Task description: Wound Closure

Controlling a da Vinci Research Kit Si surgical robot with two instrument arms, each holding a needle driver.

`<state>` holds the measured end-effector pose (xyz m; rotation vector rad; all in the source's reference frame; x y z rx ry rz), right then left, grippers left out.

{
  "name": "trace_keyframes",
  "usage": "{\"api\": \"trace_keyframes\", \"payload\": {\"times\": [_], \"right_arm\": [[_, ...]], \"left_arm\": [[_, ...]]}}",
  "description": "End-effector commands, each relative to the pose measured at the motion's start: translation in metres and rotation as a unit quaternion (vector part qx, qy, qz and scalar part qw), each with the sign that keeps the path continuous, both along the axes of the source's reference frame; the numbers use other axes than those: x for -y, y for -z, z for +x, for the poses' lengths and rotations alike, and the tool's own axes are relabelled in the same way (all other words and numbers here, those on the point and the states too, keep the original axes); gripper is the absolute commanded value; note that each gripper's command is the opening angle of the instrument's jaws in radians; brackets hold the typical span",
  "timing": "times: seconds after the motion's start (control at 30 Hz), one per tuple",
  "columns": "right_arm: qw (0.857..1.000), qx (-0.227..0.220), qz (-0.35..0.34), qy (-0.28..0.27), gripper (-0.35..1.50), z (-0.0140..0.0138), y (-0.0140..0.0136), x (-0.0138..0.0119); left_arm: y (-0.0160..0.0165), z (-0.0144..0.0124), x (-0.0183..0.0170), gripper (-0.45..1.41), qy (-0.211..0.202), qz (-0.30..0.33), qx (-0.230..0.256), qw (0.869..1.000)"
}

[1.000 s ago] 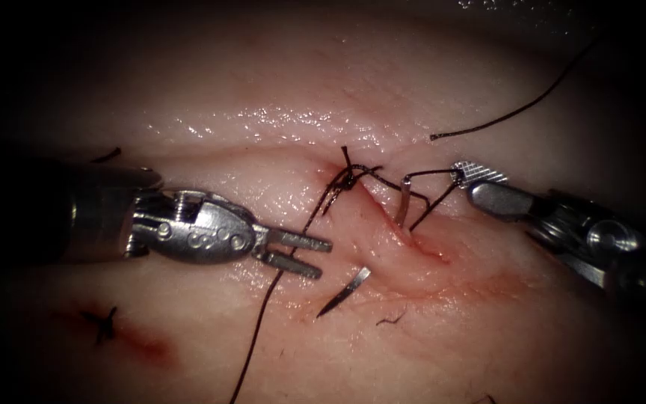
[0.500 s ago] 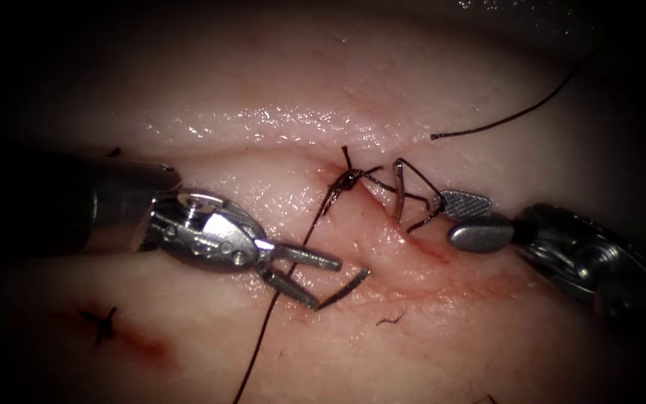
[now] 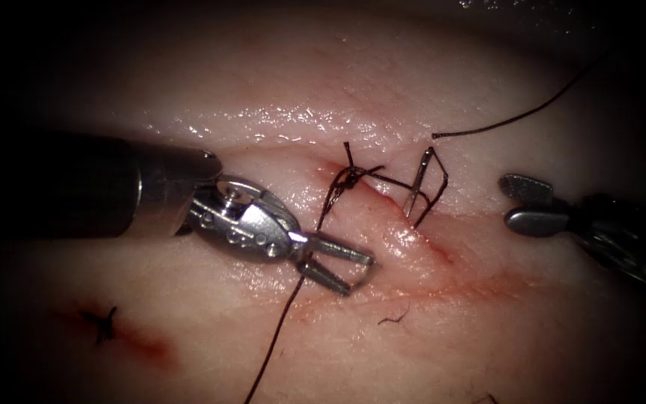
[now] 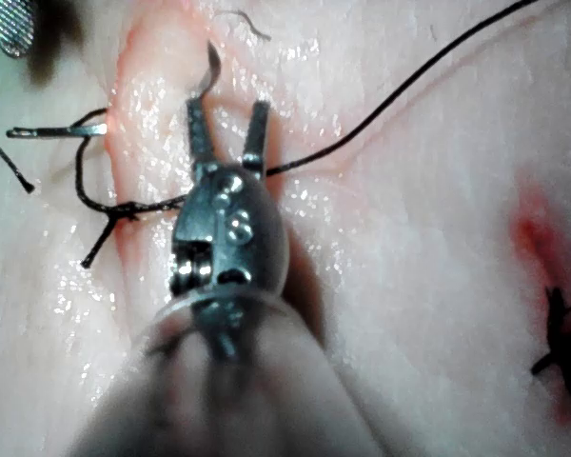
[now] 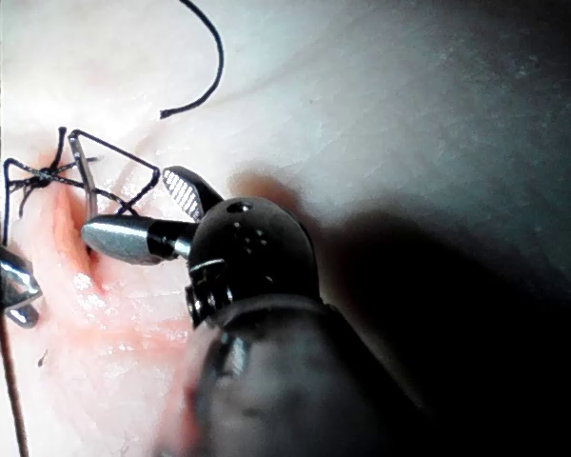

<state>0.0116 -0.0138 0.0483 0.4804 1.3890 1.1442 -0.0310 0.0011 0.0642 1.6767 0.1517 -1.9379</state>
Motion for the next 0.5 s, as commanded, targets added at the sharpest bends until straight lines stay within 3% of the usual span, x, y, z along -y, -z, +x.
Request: {"api": "trace_keyframes", "payload": {"times": [0.03, 0.13, 0.23, 0.33, 0.5], "right_arm": [[1.0, 0.0, -0.003, 0.001, 1.48, 0.001, -0.0004, 0.0003], [1.0, -0.002, -0.004, 0.001, 1.48, 0.0011, -0.0005, 0.0003], [1.0, -0.002, -0.005, 0.001, 1.48, 0.0012, -0.0006, 0.0004], [1.0, -0.001, -0.005, 0.004, 1.48, 0.0014, -0.0008, 0.0006], [1.0, 0.005, -0.006, 0.011, 1.48, 0.002, -0.0013, 0.001]], "left_arm": [[-0.0004, -0.0006, 0.0004, 0.52, -0.006, 0.001, 0.005, 1.0], [0.0, -0.0005, 0.0006, 0.73, -0.016, 0.001, 0.013, 1.0], [0.0002, -0.0006, 0.0006, 0.81, -0.018, 0.004, 0.014, 1.0], [0.0004, -0.0008, 0.0007, 1.04, -0.017, 0.018, 0.011, 1.0], [0.001, -0.0007, -0.0002, 1.04, 0.0, 0.045, 0.01, 0.999]]}}
